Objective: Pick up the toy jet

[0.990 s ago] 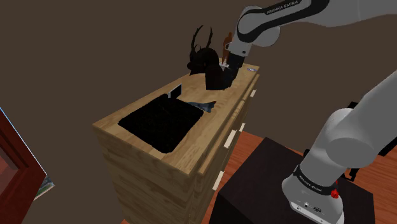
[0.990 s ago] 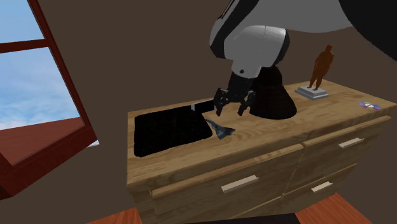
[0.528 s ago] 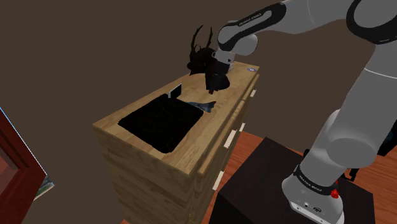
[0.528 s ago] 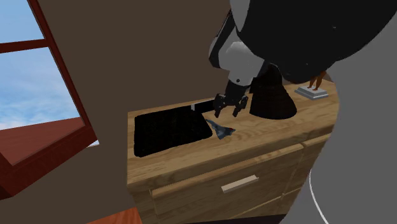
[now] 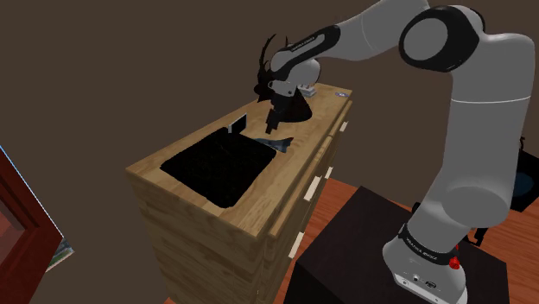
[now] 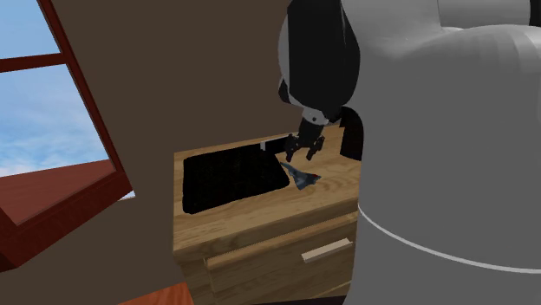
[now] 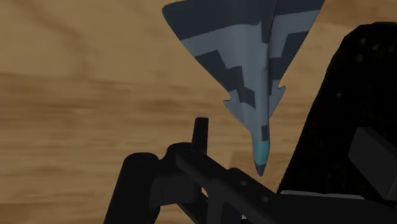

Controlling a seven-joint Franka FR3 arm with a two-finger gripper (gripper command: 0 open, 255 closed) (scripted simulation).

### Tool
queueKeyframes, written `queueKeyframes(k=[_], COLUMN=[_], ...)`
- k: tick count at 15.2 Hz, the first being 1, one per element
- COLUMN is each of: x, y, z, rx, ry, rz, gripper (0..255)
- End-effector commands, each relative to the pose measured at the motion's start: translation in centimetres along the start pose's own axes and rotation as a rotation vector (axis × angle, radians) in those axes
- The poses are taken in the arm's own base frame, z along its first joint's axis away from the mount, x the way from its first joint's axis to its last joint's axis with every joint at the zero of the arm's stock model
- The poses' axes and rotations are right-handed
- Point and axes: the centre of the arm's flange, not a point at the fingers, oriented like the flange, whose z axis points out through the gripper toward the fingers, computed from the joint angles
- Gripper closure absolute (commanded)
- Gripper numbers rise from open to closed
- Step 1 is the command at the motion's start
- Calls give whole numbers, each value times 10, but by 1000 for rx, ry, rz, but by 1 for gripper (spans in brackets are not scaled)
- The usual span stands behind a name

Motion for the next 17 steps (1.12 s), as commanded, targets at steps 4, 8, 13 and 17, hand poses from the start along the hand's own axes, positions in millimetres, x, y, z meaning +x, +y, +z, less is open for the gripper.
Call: queueKeyframes(k=[4,8,13,17], x=[4,2,2,2], y=[8,13,12,12], z=[26,45,45,45], rx=[4,4,4,4], ry=[0,0,0,0], rz=[-8,-8,-8,-8], gripper=[0,0,255,255])
